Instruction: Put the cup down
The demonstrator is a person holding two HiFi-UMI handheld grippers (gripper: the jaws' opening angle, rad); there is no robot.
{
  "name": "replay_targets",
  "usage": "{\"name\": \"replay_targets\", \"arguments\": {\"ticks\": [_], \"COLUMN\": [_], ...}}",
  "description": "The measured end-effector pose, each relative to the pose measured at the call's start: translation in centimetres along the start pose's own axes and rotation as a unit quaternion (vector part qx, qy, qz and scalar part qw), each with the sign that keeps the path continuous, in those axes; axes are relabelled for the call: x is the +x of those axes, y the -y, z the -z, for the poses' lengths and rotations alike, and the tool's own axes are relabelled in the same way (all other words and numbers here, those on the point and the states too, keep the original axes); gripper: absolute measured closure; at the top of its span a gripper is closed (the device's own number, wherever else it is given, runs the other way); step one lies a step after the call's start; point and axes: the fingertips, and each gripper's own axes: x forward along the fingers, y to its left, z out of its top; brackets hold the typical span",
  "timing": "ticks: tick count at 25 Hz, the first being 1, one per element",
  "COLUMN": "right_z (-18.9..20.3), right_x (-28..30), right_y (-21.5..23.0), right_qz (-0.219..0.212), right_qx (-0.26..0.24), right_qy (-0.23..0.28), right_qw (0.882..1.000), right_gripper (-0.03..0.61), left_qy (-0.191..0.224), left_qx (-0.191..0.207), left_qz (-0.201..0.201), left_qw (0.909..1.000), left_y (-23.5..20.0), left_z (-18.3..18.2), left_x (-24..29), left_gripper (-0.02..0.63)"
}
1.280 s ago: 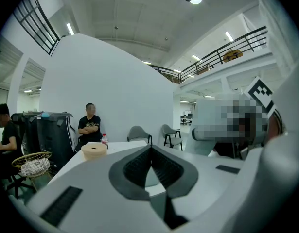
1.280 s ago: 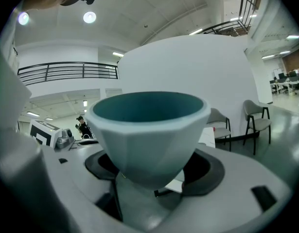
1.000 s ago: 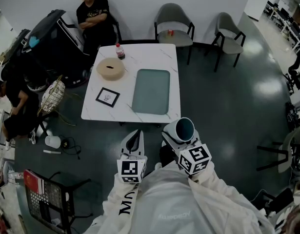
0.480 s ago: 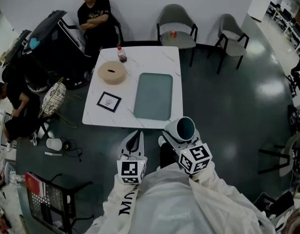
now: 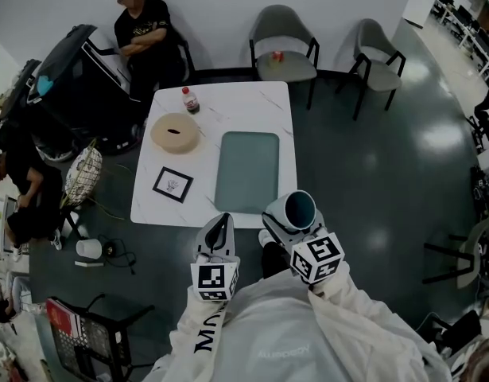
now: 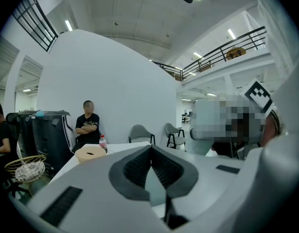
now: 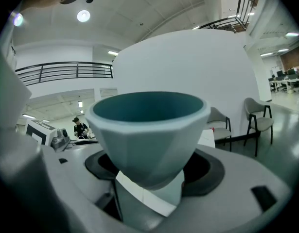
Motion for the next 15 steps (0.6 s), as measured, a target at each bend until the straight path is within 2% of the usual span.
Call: {"name": "replay_targets", "arguments": {"ticks": [15], "right_z": [-2.5], "right_x": [8.1], "right_y": [6.0], "right_qz": [-0.009], "right_qx": [0.0], "right_qy": [-0.028], "right_qw": [1.0], "right_gripper": [0.221], "left_qy": [-0.027], "left_qx": [-0.014], "left_qz": [-0.012], "left_qw": [0.9995], "left_y": [-3.4], "left_z": [-1.0], "left_x": [9.3], "left_gripper": [0.603]}}
